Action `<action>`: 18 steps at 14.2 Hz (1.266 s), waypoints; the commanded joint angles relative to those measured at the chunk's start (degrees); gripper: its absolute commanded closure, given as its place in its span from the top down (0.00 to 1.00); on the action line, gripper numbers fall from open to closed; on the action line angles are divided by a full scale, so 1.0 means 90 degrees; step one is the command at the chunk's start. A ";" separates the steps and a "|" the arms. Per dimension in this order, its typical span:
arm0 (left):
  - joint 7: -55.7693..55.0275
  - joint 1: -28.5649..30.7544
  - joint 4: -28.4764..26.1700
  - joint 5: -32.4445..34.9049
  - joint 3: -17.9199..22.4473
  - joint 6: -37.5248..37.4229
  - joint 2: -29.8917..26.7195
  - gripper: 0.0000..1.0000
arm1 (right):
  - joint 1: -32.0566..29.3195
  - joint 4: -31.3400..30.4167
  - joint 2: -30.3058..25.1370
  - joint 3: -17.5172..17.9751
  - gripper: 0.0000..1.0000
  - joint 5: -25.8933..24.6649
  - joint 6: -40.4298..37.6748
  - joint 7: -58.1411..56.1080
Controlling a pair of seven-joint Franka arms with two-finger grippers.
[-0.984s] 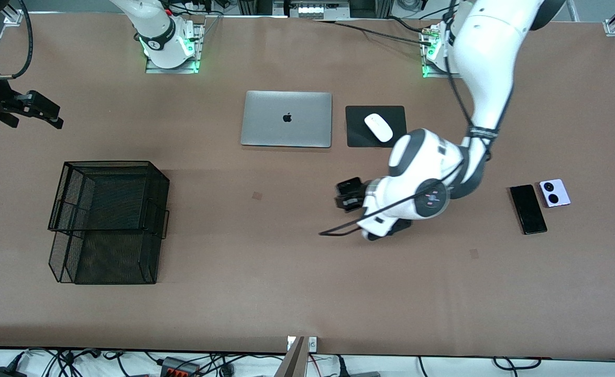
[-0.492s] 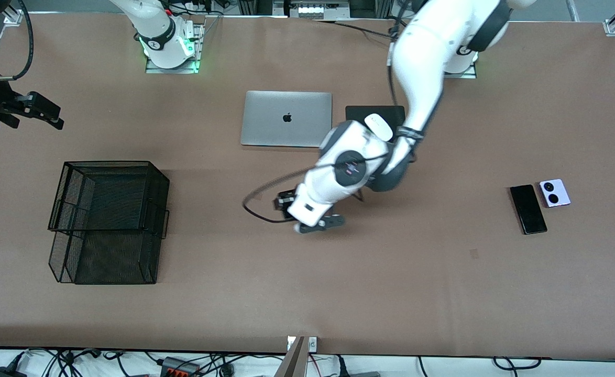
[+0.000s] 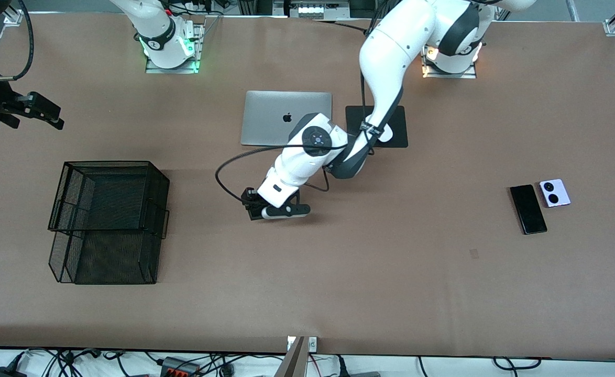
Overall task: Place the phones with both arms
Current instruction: 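Carry the flip phone to the table middle and lower it, then release the flip phone with the left gripper while the right gripper reaches it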
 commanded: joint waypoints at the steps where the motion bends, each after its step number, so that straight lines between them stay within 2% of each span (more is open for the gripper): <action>1: 0.0596 -0.0262 0.0348 -0.0146 0.0564 -0.0651 0.0211 0.27 | -0.0006 -0.0107 -0.0075 0.0005 1.00 -0.0006 0.0063 -0.0090; 2: 0.0819 -0.0321 0.0358 -0.0146 0.0761 -0.0963 0.0211 0.28 | -0.0006 -0.0097 -0.0027 -0.0004 1.00 -0.0006 0.0063 -0.0090; 3: 0.1082 -0.0322 0.0358 -0.0146 0.0772 -0.1140 0.0211 0.29 | -0.0006 -0.0097 -0.0017 -0.0004 1.00 -0.0016 0.0063 -0.0090; 5: 0.1095 -0.0331 0.0358 -0.0156 0.0782 -0.1084 0.0289 0.29 | -0.0006 -0.0097 0.0003 -0.0004 1.00 -0.0006 0.0063 -0.0090; 6: 0.1095 -0.0331 0.0358 -0.0156 0.0782 -0.1074 0.0309 0.33 | -0.0006 -0.0097 0.0003 -0.0004 1.00 -0.0006 0.0063 -0.0090; 7: 0.1163 -0.0331 0.0358 -0.0146 0.0792 -0.1064 0.0309 0.64 | -0.0006 -0.0097 0.0003 -0.0004 1.00 -0.0006 0.0063 -0.0090; 8: 0.1221 -0.0331 0.0358 -0.0146 0.0821 -0.1045 0.0309 1.00 | -0.0006 -0.0107 0.0003 -0.0004 1.00 -0.0006 0.0063 -0.0090; 13: 0.1241 -0.0205 0.0348 -0.0146 0.0812 -0.1064 0.0134 1.00 | 0.0004 -0.0097 0.0003 0.0005 1.00 -0.0016 0.0053 -0.0090; 15: 0.1358 0.0155 -0.0030 0.0009 0.0695 -0.1180 -0.0372 1.00 | 0.0013 -0.0078 0.0003 0.0005 1.00 -0.0006 0.0063 -0.0013; 16: 0.1552 0.0476 -0.0710 0.0329 0.0356 -0.1210 -0.0916 1.00 | 0.0013 -0.0078 0.0012 0.0015 1.00 0.0004 0.0063 -0.0002; 18: 0.2312 0.1645 -0.2437 0.1033 -0.0620 -0.1181 -0.2311 1.00 | 0.0023 -0.0010 0.0100 0.0025 1.00 0.0033 0.0063 0.0007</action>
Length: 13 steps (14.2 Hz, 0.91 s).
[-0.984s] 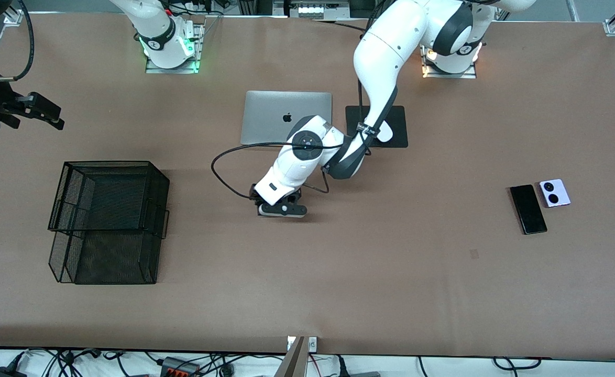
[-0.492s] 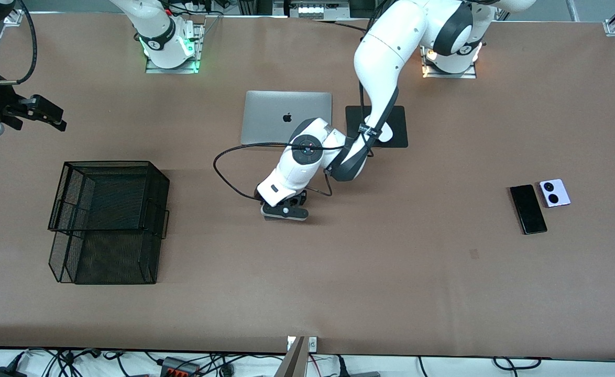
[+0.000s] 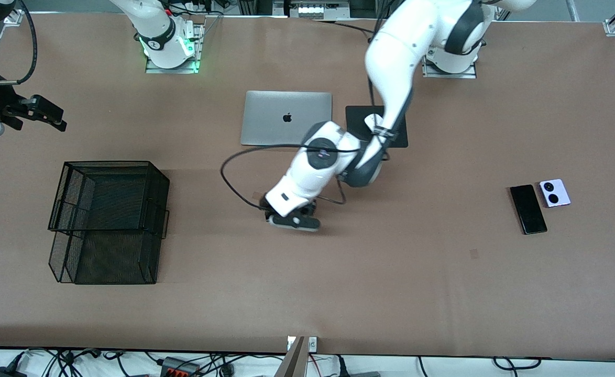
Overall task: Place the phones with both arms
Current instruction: 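Release the flip phone with the left gripper while the right gripper reaches it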
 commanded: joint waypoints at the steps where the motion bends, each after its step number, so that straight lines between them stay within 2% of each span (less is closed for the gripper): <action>1: 0.1093 0.1363 -0.2579 0.0540 -0.1004 -0.0145 -0.2219 1.00 | 0.0039 0.0202 0.0194 0.0017 1.00 0.0099 -0.0017 -0.0040; 2: 0.1395 0.1733 -0.3116 0.0531 -0.1025 -0.0262 -0.2698 1.00 | 0.0078 0.0311 0.0302 0.0017 1.00 0.0177 -0.0028 -0.0041; 3: 0.1563 0.2076 -0.3392 0.0521 -0.1035 -0.0553 -0.3012 1.00 | 0.0233 0.0370 0.0361 0.0017 1.00 0.0197 -0.0018 -0.0041; 6: 0.1798 0.3101 -0.3764 0.0531 -0.1035 -0.1481 -0.3306 1.00 | 0.0868 0.0584 0.0799 0.0017 1.00 0.0197 0.0186 -0.0002; 7: 0.1973 0.3375 -0.4017 0.0540 -0.1035 -0.1512 -0.3511 1.00 | 0.1150 0.0682 0.1014 0.0017 1.00 0.0197 0.0274 -0.0002; 10: 0.2607 0.4157 -0.4448 0.0647 -0.1035 -0.1474 -0.3611 1.00 | 0.1824 0.0751 0.1571 0.0017 1.00 0.0207 0.0635 0.0008; 13: 0.3330 0.4686 -0.4810 0.1632 -0.1035 -0.1308 -0.3572 1.00 | 0.2469 0.0974 0.2244 0.0017 1.00 0.0197 0.0977 0.0028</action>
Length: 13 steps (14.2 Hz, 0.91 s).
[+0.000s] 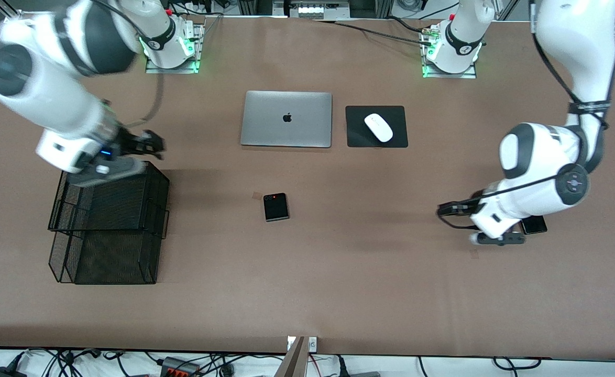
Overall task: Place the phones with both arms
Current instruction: 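Release the flip phone with the left gripper while the right gripper reaches it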
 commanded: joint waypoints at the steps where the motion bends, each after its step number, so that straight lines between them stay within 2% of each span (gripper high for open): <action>1: 0.0602 0.0277 -0.0476 0.0675 -0.0133 0.0177 -0.0249 1.00 | 0.0541 0.0569 0.0730 -0.0062 1.00 0.0056 0.0121 0.0009; 4: 0.1033 0.0804 -0.0467 0.0921 -0.0133 0.0420 -0.0104 1.00 | 0.0757 0.1136 0.1521 -0.0062 1.00 0.0163 0.0170 0.0009; 7: 0.1597 0.1282 -0.0467 0.0941 -0.0133 0.0887 0.0170 1.00 | 0.1117 0.1196 0.2097 -0.0062 1.00 0.0212 0.1026 0.0019; 9: 0.2359 0.1614 -0.0486 0.0931 -0.0133 0.1269 0.0346 1.00 | 0.1304 0.1332 0.2478 -0.0072 1.00 0.0183 0.1399 0.0766; 13: 0.2459 0.1888 -0.0750 0.0853 -0.0124 0.1281 0.0220 1.00 | 0.1597 0.1460 0.2958 -0.0062 1.00 0.0202 0.1994 0.1521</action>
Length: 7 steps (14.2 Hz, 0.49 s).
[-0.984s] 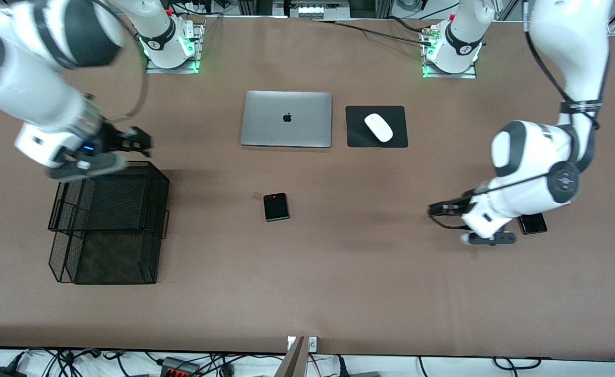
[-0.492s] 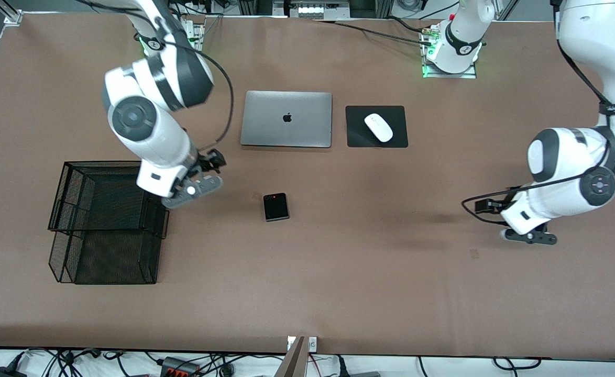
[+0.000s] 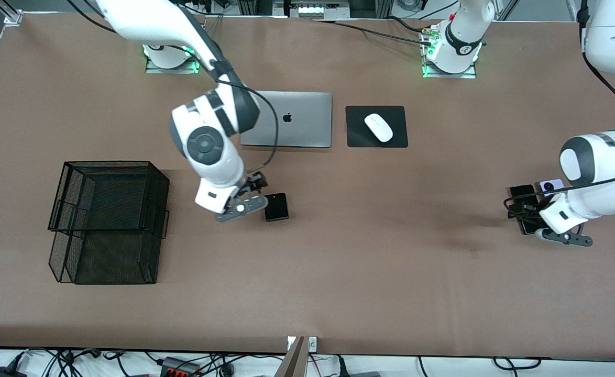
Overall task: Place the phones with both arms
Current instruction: 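Grasp the flip phone with the right gripper while the left grasps the slab phone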
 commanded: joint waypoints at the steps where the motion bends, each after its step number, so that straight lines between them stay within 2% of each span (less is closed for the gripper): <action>1: 0.0117 0.0197 -0.0350 0.0046 -0.0108 0.0056 -0.0241 1.00 | 0.0177 0.0251 0.0384 -0.0062 1.00 0.0085 0.0403 0.0483; 4: 0.0030 0.0227 -0.0341 0.0046 -0.0011 0.0076 -0.0154 1.00 | 0.0411 0.0300 0.0735 -0.0071 1.00 0.0056 0.1232 0.0855; 7: 0.0068 0.0705 -0.0253 0.0036 0.0000 0.0309 0.0265 1.00 | 0.0421 0.0300 0.0999 -0.0071 1.00 0.0056 0.1721 0.0904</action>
